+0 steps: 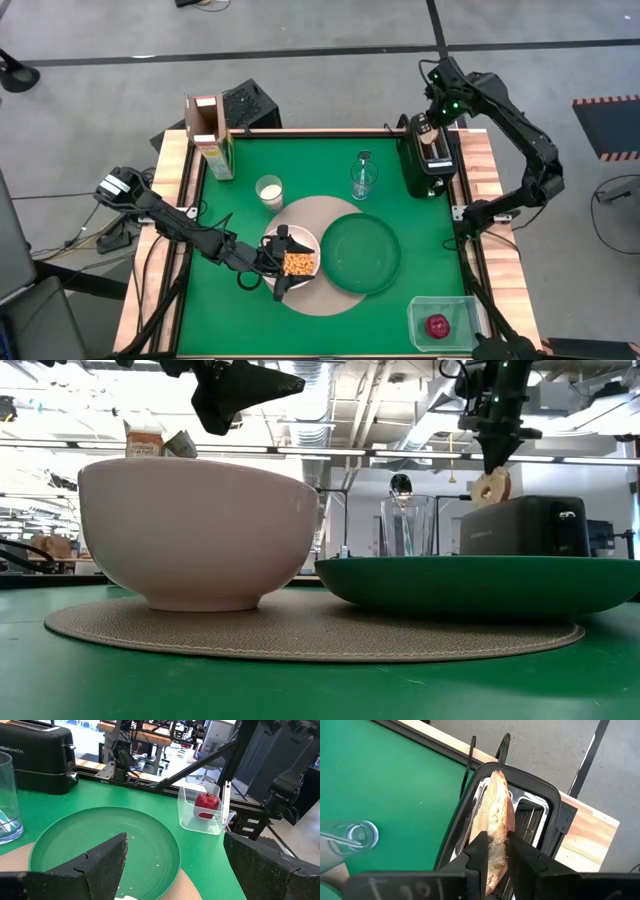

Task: Arrange a breakfast setting
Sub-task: Put the bagel on the green plate

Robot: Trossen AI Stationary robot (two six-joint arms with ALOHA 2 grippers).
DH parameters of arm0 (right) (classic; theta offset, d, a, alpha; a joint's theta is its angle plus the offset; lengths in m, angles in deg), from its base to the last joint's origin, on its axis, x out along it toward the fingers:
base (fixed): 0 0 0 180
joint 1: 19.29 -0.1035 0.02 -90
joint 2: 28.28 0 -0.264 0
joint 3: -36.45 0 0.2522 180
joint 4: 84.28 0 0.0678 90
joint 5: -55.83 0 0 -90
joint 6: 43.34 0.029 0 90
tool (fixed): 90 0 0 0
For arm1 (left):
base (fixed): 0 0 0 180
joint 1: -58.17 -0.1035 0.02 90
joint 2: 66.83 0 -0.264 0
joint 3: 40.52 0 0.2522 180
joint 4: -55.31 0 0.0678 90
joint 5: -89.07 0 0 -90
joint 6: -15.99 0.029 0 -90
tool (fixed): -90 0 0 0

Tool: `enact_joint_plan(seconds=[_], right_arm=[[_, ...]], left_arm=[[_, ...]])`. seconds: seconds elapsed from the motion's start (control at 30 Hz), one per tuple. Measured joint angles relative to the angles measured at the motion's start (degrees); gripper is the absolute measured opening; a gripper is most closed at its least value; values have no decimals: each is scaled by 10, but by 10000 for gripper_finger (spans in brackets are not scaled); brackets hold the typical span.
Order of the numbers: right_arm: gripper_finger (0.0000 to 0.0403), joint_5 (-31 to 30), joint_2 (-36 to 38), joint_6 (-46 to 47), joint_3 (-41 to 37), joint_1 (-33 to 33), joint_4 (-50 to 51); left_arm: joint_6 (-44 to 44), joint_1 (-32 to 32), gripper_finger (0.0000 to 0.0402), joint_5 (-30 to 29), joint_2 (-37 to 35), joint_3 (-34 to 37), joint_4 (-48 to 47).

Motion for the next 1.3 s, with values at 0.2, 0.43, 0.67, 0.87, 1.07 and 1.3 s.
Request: enact_joint_plan(seconds=[0.2,0.43,0.67,0.87,1.07,1.3], right_arm=[[85,0,3,2,21,-18,15],[85,1,25,2,47,-38,17],[85,61,73,-4,56,-79,39],[85,112,108,12,56,-161,27],[85,122,121,41,27,-262,-10],[85,140,147,81,-81,-363,-124]], left_arm=[[0,0,316,0,0,0,0],[0,0,316,0,0,0,0],[0,0,316,0,0,0,0],[0,0,316,0,0,0,0],[-10,0,316,0,0,0,0],[-10,0,316,0,0,0,0]])
